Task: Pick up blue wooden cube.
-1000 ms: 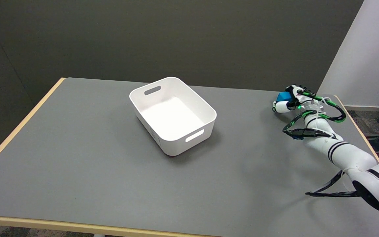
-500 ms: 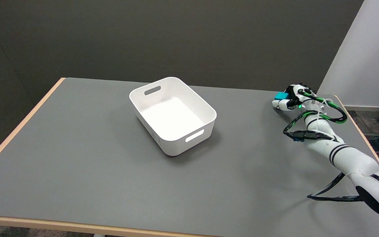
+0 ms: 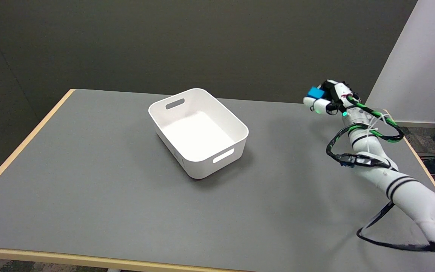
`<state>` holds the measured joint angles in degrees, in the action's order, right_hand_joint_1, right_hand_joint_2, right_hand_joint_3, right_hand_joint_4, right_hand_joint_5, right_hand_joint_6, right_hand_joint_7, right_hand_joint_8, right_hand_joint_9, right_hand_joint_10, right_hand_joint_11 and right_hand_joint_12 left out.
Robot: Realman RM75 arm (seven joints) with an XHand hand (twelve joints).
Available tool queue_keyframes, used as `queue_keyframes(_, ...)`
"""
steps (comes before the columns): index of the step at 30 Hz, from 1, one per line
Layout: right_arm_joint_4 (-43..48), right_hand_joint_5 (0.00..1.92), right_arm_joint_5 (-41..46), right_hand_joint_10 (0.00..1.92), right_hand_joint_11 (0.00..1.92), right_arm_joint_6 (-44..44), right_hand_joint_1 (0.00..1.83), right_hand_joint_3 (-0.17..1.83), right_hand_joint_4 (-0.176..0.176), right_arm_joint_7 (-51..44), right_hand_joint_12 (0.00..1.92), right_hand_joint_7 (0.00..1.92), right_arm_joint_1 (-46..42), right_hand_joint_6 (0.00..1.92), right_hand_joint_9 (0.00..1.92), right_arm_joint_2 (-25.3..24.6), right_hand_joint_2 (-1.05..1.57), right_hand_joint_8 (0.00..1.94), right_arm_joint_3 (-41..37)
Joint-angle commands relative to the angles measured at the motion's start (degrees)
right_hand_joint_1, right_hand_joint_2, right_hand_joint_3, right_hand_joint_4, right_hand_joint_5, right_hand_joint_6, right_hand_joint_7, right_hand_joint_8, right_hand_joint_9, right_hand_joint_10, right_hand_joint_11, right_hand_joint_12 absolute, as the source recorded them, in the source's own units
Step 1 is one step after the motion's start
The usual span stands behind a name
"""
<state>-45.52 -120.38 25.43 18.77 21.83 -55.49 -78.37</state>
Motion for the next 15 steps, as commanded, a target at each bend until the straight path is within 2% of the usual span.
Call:
queue_keyframes(1, -52.03, 0.54, -10.95, 1.92, 0.03, 3.55, 1.12, 0.45, -0.176, 24.85, 1.92, 0.58, -29.38, 1.7, 0.67, 4.98, 1.16, 1.76, -4.79)
queue_keyframes(3, -55.96, 0.62, -15.98, 1.92, 0.11, 4.0, 0.98, 0.45, -0.071, 28.5, 1.92, 0.73, -29.72, 1.61, 0.74, 4.66, 1.11, 1.9, -2.41)
queue_keyframes(4, -56.9, 0.64, -16.65, 1.92, 0.13, 4.04, 0.96, 0.45, -0.053, 29.29, 1.92, 0.76, -29.65, 1.6, 0.75, 4.59, 1.11, 1.91, -1.54)
queue_keyframes(7, -59.03, 0.65, -17.07, 1.92, 0.15, 4.2, 0.96, 0.46, -0.038, 29.7, 1.92, 0.78, -28.2, 1.58, 0.76, 2.77, 1.09, 1.91, 4.37)
queue_keyframes(9, -60.17, 0.66, -17.19, 1.92, 0.15, 2.86, 0.96, 0.46, -0.034, 29.33, 1.92, 0.79, -26.66, 1.58, 0.77, -0.29, 1.09, 1.91, 8.69)
queue_keyframes(12, -61.74, 0.66, -18.11, 1.92, 0.14, 0.46, 0.96, 0.46, -0.04, 26.44, 1.92, 0.79, -26.14, 1.57, 0.76, -4.88, 1.09, 1.91, 12.49)
queue_keyframes(15, -61.82, 0.66, -20.63, 1.92, 0.1, -3.87, 0.98, 0.45, -0.063, 20.36, 1.92, 0.77, -25.27, 1.56, 0.74, -11.7, 1.09, 1.93, 16.33)
